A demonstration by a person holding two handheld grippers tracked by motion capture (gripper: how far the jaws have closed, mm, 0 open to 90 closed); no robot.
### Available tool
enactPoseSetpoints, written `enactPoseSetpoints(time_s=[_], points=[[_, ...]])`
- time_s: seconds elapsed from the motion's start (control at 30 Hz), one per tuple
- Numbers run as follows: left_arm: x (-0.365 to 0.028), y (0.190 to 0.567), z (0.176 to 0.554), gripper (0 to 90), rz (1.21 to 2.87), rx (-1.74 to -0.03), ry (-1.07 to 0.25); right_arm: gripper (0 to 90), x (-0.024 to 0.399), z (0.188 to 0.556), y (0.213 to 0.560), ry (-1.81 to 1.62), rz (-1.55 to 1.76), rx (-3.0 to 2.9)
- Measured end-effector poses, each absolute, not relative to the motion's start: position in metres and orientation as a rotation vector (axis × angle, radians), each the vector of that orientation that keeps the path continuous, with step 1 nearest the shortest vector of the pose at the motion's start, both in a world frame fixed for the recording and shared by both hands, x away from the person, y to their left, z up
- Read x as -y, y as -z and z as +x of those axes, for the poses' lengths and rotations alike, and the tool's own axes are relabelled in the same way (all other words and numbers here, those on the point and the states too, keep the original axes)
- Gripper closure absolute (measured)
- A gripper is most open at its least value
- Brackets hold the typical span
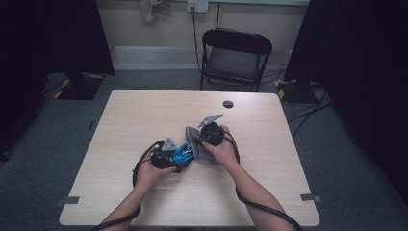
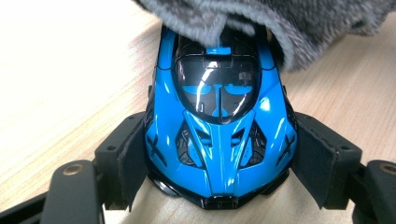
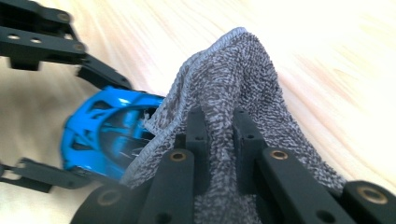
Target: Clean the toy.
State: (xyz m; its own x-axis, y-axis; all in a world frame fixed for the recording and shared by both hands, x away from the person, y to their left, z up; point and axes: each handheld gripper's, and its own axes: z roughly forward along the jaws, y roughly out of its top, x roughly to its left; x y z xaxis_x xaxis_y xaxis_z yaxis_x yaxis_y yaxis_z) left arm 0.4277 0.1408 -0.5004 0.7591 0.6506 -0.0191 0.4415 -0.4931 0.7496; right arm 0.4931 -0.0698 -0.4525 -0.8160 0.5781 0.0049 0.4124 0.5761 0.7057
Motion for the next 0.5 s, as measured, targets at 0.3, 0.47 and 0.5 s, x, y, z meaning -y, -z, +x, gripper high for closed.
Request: enactPoseSetpoints(time_s=[0.3,0.47,0.5], points=[[-0.1407,0.5004,0.4277,25.2,2.171,-0.812,-0.343,80.2,0.0792,0.4971,0.4516,-1.028,0.884,-2.533],[-0.1408,0.5005,0.4276,25.2,2.169,-0.818,-0.337,80.2,0.0810,0.4986,0.4496,-1.004,0.934,-2.489],[-0.1407,0.5005,0.4277,25.2,2.168,-0.818,-0.337,80.2,0.0811,0.4987,0.4493,-1.003,0.940,-2.486]])
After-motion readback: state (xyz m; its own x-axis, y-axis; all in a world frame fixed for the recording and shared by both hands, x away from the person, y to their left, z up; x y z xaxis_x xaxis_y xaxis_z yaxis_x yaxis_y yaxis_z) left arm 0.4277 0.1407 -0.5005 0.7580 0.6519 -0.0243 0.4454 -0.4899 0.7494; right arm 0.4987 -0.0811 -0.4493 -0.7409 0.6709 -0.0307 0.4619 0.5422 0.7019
